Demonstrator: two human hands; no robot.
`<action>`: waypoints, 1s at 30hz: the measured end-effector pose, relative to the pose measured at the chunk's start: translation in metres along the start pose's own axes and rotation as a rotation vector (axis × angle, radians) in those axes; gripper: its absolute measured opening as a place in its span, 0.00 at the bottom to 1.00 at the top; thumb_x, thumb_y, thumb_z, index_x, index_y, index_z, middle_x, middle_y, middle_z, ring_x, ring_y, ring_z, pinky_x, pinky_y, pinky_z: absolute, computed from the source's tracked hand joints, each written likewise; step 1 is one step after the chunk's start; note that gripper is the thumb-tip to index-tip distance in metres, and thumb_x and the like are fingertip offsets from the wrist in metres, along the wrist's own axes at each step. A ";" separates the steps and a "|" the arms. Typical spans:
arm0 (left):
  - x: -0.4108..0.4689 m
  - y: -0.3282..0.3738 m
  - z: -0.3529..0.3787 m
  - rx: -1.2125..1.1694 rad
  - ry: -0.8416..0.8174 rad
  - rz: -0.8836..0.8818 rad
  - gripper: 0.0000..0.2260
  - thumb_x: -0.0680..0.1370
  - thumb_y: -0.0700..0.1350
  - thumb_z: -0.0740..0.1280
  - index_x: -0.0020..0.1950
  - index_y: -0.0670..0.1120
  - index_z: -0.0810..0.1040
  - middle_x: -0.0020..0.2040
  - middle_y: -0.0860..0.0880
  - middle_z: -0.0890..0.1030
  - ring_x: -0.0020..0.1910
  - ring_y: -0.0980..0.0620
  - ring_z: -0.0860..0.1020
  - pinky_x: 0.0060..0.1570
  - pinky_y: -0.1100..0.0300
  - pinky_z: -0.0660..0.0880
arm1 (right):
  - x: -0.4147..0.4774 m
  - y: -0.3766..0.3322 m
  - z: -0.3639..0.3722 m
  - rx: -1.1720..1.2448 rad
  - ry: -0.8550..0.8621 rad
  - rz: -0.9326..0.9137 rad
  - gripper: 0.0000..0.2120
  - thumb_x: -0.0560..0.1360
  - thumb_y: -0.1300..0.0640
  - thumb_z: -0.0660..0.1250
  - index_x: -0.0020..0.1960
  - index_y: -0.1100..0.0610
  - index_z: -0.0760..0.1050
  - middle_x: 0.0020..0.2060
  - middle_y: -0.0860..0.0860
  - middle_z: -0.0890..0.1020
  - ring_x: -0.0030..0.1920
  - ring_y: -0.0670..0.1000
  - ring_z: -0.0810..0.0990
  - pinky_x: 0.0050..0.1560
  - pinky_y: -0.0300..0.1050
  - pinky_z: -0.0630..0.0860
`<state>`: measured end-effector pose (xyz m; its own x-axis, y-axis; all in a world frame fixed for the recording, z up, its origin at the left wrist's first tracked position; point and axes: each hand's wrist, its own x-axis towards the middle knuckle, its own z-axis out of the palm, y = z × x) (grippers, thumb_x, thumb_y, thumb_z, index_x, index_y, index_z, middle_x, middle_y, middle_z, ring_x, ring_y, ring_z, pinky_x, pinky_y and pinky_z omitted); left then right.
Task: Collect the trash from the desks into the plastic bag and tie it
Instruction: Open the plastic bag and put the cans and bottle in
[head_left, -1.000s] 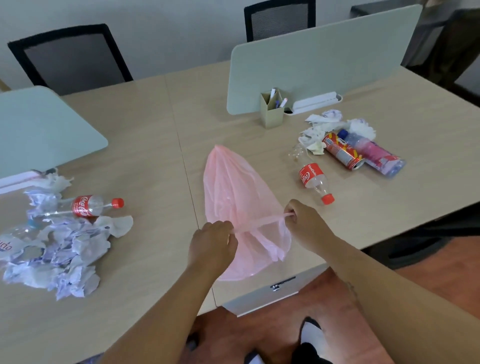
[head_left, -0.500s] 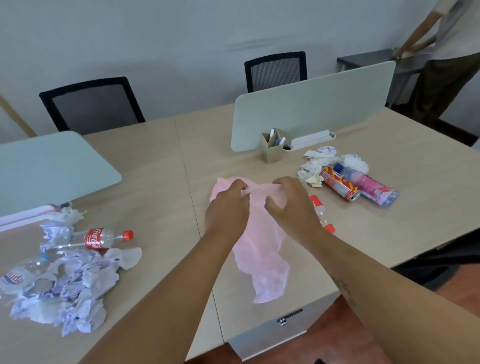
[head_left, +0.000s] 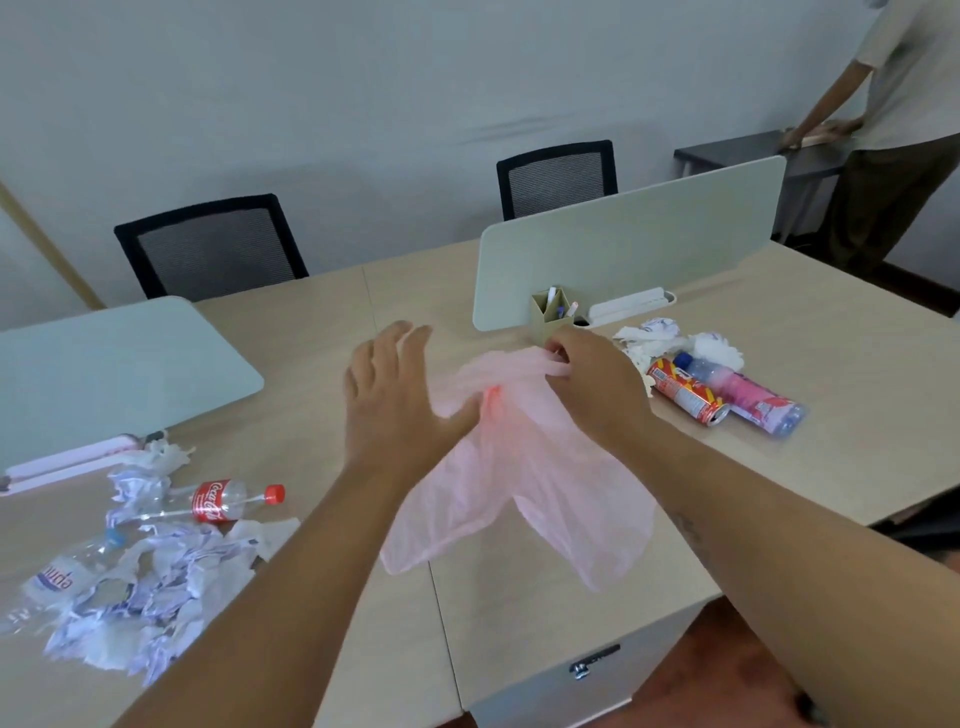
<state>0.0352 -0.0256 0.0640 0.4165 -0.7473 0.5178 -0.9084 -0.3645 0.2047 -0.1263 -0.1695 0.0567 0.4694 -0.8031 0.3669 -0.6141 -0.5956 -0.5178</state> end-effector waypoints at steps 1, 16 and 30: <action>0.003 0.011 0.002 0.071 -0.021 0.076 0.34 0.70 0.67 0.66 0.70 0.51 0.67 0.67 0.49 0.70 0.65 0.42 0.66 0.64 0.47 0.63 | 0.003 -0.008 -0.001 0.025 0.000 -0.021 0.06 0.71 0.60 0.60 0.43 0.51 0.72 0.35 0.45 0.75 0.39 0.52 0.75 0.35 0.44 0.65; 0.053 -0.042 -0.051 -0.090 -0.037 -0.162 0.18 0.78 0.65 0.55 0.53 0.53 0.70 0.42 0.47 0.78 0.41 0.42 0.76 0.41 0.49 0.77 | 0.026 0.008 -0.018 -0.063 0.050 0.056 0.12 0.76 0.60 0.57 0.35 0.52 0.61 0.33 0.49 0.72 0.37 0.56 0.71 0.37 0.47 0.64; 0.027 -0.070 0.002 -0.172 0.106 -0.477 0.17 0.81 0.56 0.53 0.39 0.47 0.69 0.34 0.48 0.75 0.35 0.43 0.74 0.36 0.51 0.74 | -0.017 0.142 0.042 -0.029 -0.369 0.434 0.18 0.74 0.39 0.66 0.56 0.50 0.77 0.55 0.52 0.79 0.56 0.57 0.76 0.54 0.53 0.76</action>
<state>0.1100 -0.0216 0.0621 0.7878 -0.4570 0.4129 -0.6150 -0.5473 0.5676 -0.1948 -0.2395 -0.0555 0.3572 -0.9181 -0.1718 -0.8150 -0.2165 -0.5375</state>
